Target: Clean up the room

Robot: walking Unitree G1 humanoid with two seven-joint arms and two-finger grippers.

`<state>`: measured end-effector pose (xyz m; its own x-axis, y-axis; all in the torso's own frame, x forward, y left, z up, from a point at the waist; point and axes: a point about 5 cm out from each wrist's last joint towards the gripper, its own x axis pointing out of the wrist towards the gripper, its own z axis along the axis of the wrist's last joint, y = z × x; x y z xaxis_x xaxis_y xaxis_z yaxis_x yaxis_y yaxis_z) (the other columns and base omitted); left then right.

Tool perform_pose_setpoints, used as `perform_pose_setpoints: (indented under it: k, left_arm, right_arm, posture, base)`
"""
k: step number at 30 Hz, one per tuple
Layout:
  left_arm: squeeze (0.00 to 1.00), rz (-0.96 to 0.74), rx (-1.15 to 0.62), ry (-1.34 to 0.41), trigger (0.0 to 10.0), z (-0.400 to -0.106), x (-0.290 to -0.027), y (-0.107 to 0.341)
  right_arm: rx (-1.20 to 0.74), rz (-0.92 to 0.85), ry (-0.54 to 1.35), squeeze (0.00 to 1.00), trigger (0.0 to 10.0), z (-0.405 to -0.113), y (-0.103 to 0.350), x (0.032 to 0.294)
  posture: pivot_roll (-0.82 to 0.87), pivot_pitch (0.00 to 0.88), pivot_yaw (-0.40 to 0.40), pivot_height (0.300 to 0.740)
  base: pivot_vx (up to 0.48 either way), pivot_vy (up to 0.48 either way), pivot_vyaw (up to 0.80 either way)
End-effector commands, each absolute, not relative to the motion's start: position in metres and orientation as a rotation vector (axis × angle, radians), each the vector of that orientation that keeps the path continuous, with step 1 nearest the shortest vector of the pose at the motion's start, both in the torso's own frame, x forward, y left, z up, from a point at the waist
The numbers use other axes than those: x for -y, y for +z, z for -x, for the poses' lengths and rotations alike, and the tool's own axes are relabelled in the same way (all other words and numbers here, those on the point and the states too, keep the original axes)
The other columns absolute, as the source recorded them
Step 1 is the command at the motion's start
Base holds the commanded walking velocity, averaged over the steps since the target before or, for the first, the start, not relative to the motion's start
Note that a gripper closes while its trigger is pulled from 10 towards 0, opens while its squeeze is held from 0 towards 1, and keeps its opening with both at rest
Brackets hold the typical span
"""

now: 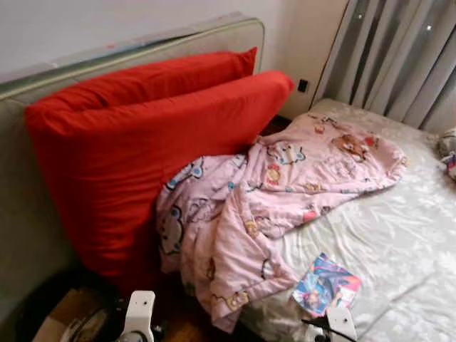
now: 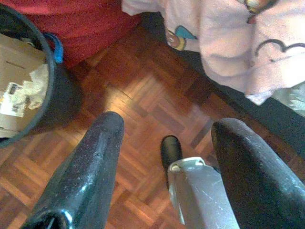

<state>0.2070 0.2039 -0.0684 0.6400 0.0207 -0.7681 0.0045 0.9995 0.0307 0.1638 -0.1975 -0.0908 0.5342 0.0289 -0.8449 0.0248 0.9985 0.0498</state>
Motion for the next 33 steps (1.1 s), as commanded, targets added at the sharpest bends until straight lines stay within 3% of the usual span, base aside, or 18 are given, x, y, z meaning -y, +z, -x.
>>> perform_pose_setpoints:
  k: [1, 10, 16, 28, 33]
  left_arm:
    - [0.00, -0.042, -0.896, -0.005, 10.0, -0.2029, -0.2031, -0.0710]
    - [0.00, -0.044, -0.898, -0.007, 10.0, -0.2025, -0.2036, -0.0711]
    - [0.00, -0.046, -0.899, -0.009, 10.0, -0.2021, -0.2035, -0.0713]
    - [0.00, -0.051, -0.901, -0.013, 10.0, -0.2019, -0.2039, -0.0713]
    - [0.00, -0.052, -0.902, -0.013, 10.0, -0.2019, -0.2045, -0.0713]
  right_arm:
    - [-1.012, -0.050, 0.000, 0.00, 10.0, -0.1627, -0.0909, 0.2000]
    - [-1.021, -0.019, 0.024, 0.00, 10.0, -0.1614, -0.0917, 0.1988]
    - [-1.016, -0.022, 0.021, 0.00, 10.0, -0.1621, -0.0914, 0.1984]
    - [-1.020, -0.007, 0.035, 0.00, 10.0, -0.1623, -0.0915, 0.1972]
    - [-1.020, 0.005, 0.046, 0.00, 10.0, -0.1627, -0.0915, 0.1963]
  posture:
    - [0.04, 0.000, -0.065, 0.740]
    - [0.05, 0.000, -0.072, 0.740]
    - [0.05, 0.000, -0.073, 0.740]
    - [0.05, 0.000, -0.073, 0.740]
    - [0.05, 0.000, -0.073, 0.740]
  base:
    - [0.000, 0.349, 0.00]
    - [0.000, 0.360, 0.00]
    - [0.000, 0.362, 0.80]
    - [0.000, 0.363, 0.00]
    - [0.000, 0.363, 0.76]
